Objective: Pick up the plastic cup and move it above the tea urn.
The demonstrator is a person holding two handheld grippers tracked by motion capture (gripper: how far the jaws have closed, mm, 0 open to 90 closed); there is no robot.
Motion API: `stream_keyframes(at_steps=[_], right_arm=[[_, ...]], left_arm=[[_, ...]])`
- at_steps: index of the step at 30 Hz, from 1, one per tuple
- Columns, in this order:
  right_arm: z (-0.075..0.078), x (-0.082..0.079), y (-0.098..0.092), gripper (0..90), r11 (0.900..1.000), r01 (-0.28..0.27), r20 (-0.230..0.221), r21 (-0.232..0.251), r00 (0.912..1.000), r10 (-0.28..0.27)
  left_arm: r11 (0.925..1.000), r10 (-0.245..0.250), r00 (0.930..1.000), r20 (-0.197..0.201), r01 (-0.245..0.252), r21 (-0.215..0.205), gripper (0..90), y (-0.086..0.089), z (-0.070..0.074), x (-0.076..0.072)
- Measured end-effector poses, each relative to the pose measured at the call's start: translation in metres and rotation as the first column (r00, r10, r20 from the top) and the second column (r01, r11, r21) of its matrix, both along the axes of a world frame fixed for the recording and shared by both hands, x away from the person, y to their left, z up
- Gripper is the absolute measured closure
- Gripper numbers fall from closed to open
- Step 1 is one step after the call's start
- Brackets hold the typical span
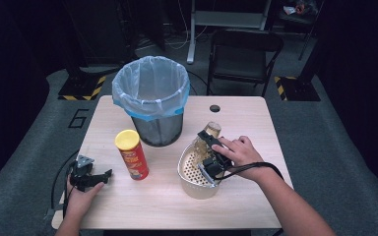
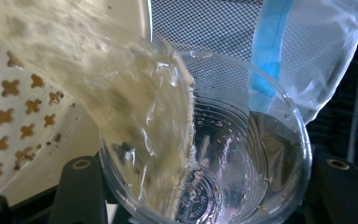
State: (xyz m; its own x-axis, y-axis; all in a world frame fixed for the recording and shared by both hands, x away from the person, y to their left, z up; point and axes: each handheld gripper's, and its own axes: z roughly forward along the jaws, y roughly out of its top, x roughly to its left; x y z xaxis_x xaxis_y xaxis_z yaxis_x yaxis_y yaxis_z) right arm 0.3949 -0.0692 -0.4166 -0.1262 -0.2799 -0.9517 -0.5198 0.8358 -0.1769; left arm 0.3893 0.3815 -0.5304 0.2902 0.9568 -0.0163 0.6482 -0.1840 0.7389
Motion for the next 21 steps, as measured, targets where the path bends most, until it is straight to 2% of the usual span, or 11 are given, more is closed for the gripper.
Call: stream_keyframes(at_steps=[3,7,8,10,11,12,13,17,18,19,21], right_arm=[[0.0002,-0.0025,0.0013,37.3,1.000,-0.016,0.041,-0.025,0.9990,0.017],[0.0030,-0.0023,0.0013,37.3,0.999,-0.025,0.050,-0.030,0.9984,0.026],[0.0008,-0.0034,0.0001,37.3,1.000,-0.013,0.041,-0.002,0.9991,0.013],[0.0026,-0.0036,0.0009,37.2,0.999,-0.028,0.073,-0.046,0.9969,0.031],[0.0012,-0.0047,-0.0002,37.3,1.000,-0.020,0.065,-0.021,0.9977,0.021],[0.0040,-0.0048,0.0012,37.2,0.998,-0.039,0.081,-0.053,0.9958,0.043],[0.0046,-0.0049,0.0014,37.2,0.997,-0.042,0.086,-0.061,0.9951,0.048],[0.0047,-0.0058,0.0013,37.2,0.998,-0.040,0.090,-0.056,0.9949,0.045],[0.0043,-0.0062,0.0015,37.2,0.998,-0.040,0.093,-0.055,0.9946,0.045],[0.0034,-0.0069,0.0019,37.2,0.996,-0.037,0.109,-0.081,0.9930,0.046],[0.0033,-0.0077,0.0025,37.2,0.995,-0.046,0.109,-0.092,0.9924,0.056]], left_arm=[[1.0000,0.000,1.0000,0.000,0.000,0.000,13.4,0.0000,0.0000,0.0000],[1.0000,0.001,1.0000,0.003,-0.001,0.001,13.4,-0.0001,-0.0003,0.0001],[1.0000,0.000,1.0000,-0.001,0.000,0.000,13.4,0.0000,0.0001,0.0000],[1.0000,0.005,0.9999,0.012,-0.005,-0.002,13.4,-0.0005,-0.0009,0.0002],[1.0000,0.004,1.0000,0.007,-0.004,-0.001,13.4,-0.0003,-0.0006,0.0002],[1.0000,-0.001,1.0000,-0.002,0.001,0.000,13.4,0.0001,0.0002,0.0000],[1.0000,0.002,1.0000,0.004,-0.002,0.000,13.4,-0.0001,-0.0003,0.0001],[1.0000,0.000,1.0000,0.000,0.000,0.000,13.4,0.0000,0.0000,0.0000],[1.0000,0.005,0.9999,0.012,-0.005,-0.003,13.4,-0.0004,-0.0009,0.0002],[1.0000,0.004,0.9999,0.010,-0.004,-0.002,13.4,-0.0003,-0.0008,0.0002],[1.0000,-0.001,1.0000,-0.002,0.001,0.001,13.4,0.0001,0.0002,-0.0001]])
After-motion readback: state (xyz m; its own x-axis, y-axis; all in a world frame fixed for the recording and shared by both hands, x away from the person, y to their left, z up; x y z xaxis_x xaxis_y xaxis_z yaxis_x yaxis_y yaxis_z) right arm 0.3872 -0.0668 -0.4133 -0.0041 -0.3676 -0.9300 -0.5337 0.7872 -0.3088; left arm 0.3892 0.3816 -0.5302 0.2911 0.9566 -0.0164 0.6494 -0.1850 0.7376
